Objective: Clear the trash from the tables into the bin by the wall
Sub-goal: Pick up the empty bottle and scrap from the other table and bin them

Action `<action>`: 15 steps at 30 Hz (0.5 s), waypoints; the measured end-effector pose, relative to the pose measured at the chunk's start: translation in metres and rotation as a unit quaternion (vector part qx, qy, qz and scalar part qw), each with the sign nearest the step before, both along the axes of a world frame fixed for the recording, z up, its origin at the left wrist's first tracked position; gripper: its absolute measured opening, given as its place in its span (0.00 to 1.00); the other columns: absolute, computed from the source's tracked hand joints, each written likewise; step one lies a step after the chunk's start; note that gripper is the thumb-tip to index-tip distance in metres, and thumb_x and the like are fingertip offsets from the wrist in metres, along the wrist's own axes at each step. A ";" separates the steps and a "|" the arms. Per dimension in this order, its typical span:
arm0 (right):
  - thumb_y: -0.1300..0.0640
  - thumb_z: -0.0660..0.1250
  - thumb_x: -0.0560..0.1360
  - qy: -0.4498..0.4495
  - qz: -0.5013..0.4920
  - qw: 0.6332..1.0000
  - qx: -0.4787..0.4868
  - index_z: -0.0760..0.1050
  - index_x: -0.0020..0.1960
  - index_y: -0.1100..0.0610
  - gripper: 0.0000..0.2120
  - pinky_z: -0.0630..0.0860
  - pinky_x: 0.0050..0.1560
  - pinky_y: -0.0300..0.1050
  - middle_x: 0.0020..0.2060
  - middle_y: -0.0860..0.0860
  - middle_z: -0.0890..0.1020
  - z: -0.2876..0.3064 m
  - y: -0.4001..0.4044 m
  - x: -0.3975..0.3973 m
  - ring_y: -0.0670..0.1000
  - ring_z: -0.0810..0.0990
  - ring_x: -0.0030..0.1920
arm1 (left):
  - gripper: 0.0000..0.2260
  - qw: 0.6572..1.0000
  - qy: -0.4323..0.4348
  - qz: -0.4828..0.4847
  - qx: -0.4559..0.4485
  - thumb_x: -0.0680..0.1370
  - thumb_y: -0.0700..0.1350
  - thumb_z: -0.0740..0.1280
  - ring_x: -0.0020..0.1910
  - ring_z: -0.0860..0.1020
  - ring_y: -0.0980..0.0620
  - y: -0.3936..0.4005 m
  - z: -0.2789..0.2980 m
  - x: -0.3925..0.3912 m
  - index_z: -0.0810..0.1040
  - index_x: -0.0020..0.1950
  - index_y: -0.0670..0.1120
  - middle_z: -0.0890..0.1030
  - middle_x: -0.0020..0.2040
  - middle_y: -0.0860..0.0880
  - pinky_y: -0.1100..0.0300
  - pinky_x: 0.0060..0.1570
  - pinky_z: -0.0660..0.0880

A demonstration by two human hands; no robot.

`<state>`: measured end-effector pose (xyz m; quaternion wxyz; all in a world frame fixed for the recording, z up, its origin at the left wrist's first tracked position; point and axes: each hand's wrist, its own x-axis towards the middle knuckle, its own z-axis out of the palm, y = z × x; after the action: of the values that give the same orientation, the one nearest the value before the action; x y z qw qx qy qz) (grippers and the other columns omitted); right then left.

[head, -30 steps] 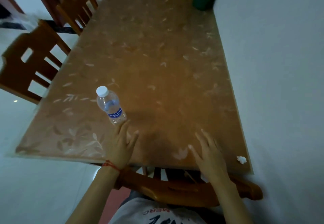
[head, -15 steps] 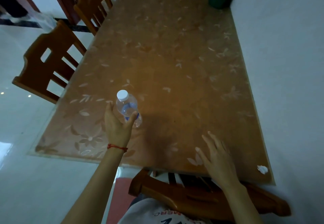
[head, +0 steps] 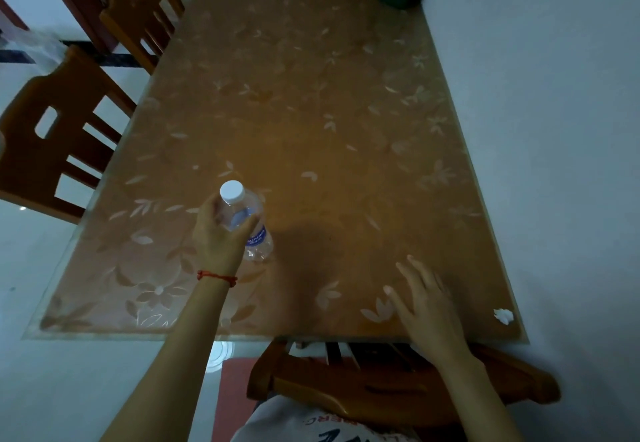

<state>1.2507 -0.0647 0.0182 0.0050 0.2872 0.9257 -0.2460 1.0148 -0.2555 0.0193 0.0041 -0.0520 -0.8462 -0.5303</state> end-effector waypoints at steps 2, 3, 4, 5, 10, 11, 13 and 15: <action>0.44 0.57 0.77 0.008 -0.012 1.000 -0.010 0.63 0.71 0.54 0.25 0.61 0.67 0.44 0.73 0.51 0.61 0.000 0.002 0.002 0.50 0.60 0.71 | 0.27 1.000 -0.002 -0.017 0.006 0.68 0.45 0.74 0.58 0.75 0.49 0.006 0.007 0.004 0.70 0.64 0.42 0.77 0.60 0.45 0.54 0.56 0.73; 0.45 0.57 0.77 0.014 -0.022 0.999 -0.021 0.63 0.71 0.53 0.25 0.61 0.66 0.43 0.73 0.50 0.61 0.001 0.004 0.003 0.49 0.60 0.71 | 0.27 1.000 -0.005 -0.030 0.005 0.68 0.46 0.74 0.57 0.75 0.49 0.011 0.010 0.007 0.71 0.64 0.43 0.77 0.60 0.46 0.55 0.55 0.74; 0.45 0.57 0.77 0.021 -0.032 0.999 -0.032 0.63 0.71 0.53 0.25 0.61 0.65 0.42 0.73 0.50 0.61 0.001 0.006 0.004 0.49 0.60 0.71 | 0.26 0.999 -0.007 -0.046 0.006 0.68 0.46 0.74 0.56 0.76 0.50 0.016 0.013 0.011 0.71 0.63 0.43 0.78 0.58 0.46 0.58 0.53 0.75; 0.45 0.57 0.77 0.026 -0.043 0.998 -0.041 0.63 0.71 0.53 0.25 0.61 0.64 0.41 0.73 0.50 0.61 0.001 0.008 0.006 0.49 0.60 0.71 | 0.25 0.998 -0.012 -0.067 0.009 0.68 0.45 0.74 0.53 0.76 0.51 0.023 0.015 0.015 0.72 0.62 0.42 0.78 0.56 0.48 0.63 0.49 0.74; 0.46 0.59 0.77 0.043 -0.120 0.989 -0.075 0.63 0.70 0.52 0.24 0.60 0.62 0.39 0.72 0.50 0.62 -0.001 0.028 0.022 0.49 0.62 0.70 | 0.19 0.979 -0.064 -0.192 0.035 0.68 0.43 0.73 0.46 0.77 0.56 0.065 0.024 0.038 0.75 0.58 0.42 0.78 0.48 0.51 0.70 0.41 0.71; 0.46 0.60 0.77 0.045 -0.140 0.986 -0.081 0.64 0.70 0.52 0.24 0.61 0.63 0.40 0.72 0.50 0.63 -0.001 0.033 0.026 0.49 0.63 0.70 | 0.19 0.973 -0.075 -0.213 0.037 0.68 0.43 0.73 0.46 0.78 0.57 0.074 0.023 0.042 0.76 0.57 0.42 0.79 0.47 0.51 0.70 0.41 0.72; 0.46 0.60 0.76 0.050 -0.180 0.978 -0.092 0.64 0.70 0.53 0.24 0.63 0.65 0.44 0.71 0.51 0.64 0.002 0.044 0.036 0.50 0.64 0.69 | 0.18 0.960 -0.102 -0.256 0.038 0.68 0.43 0.73 0.46 0.78 0.59 0.091 0.023 0.052 0.76 0.57 0.43 0.79 0.46 0.54 0.68 0.42 0.73; 0.47 0.61 0.76 0.059 -0.215 0.970 -0.098 0.65 0.69 0.54 0.24 0.64 0.64 0.44 0.70 0.51 0.67 0.003 0.057 0.047 0.51 0.66 0.68 | 0.18 0.948 -0.122 -0.290 0.045 0.67 0.43 0.74 0.48 0.79 0.56 0.106 0.020 0.060 0.77 0.55 0.44 0.80 0.47 0.52 0.63 0.45 0.76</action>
<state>1.2973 -0.0081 0.0209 -0.0744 0.4625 0.8123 -0.3475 1.0747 -0.1490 0.0394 -0.2505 -0.2300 -0.7641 -0.5482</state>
